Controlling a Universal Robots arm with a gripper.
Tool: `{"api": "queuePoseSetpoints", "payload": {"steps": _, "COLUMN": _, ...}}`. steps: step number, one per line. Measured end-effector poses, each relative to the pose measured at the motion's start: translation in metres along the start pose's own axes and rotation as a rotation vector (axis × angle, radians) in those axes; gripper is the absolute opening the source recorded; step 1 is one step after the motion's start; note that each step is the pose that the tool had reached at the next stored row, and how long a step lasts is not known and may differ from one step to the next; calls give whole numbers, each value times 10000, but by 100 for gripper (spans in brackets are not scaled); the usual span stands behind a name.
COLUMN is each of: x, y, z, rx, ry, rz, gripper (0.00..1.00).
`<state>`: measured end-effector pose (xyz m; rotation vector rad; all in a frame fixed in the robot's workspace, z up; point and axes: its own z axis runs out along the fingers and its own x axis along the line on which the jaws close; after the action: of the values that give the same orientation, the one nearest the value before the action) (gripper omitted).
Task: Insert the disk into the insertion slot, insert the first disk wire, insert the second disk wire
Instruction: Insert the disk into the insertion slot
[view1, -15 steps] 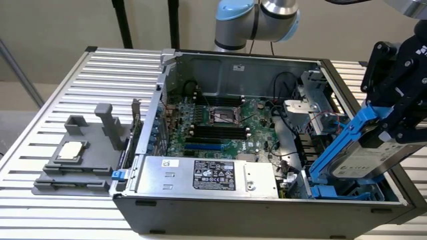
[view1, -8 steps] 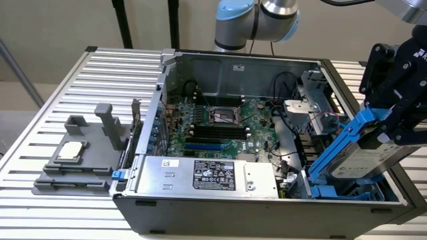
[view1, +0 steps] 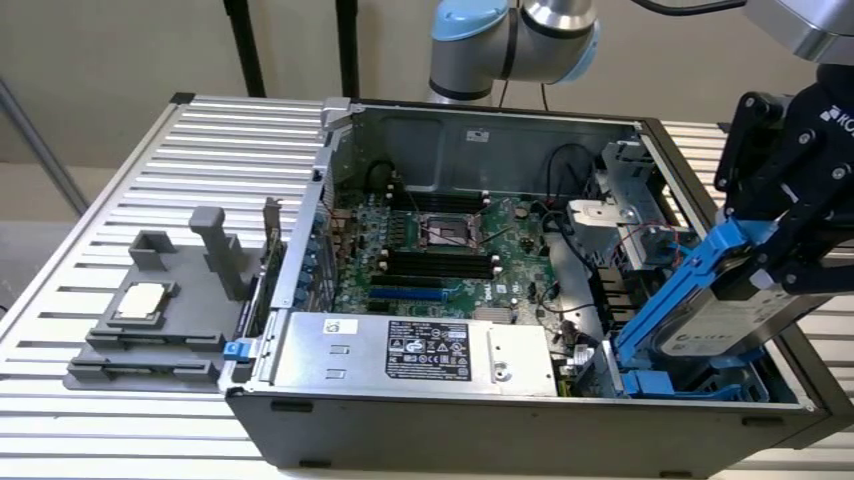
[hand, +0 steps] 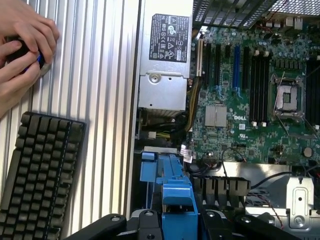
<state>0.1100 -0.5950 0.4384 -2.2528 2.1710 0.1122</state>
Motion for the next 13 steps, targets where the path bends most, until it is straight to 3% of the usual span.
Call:
{"api": "queuePoseSetpoints", "payload": {"steps": 9, "x": 5, "y": 7, "z": 61, "rx": 29, "ry": -186, "rz": -15, "gripper": 32}}
{"api": "queuePoseSetpoints", "payload": {"steps": 13, "x": 9, "y": 6, "z": 72, "rx": 31, "ry": -222, "rz": -20, "gripper": 32}}
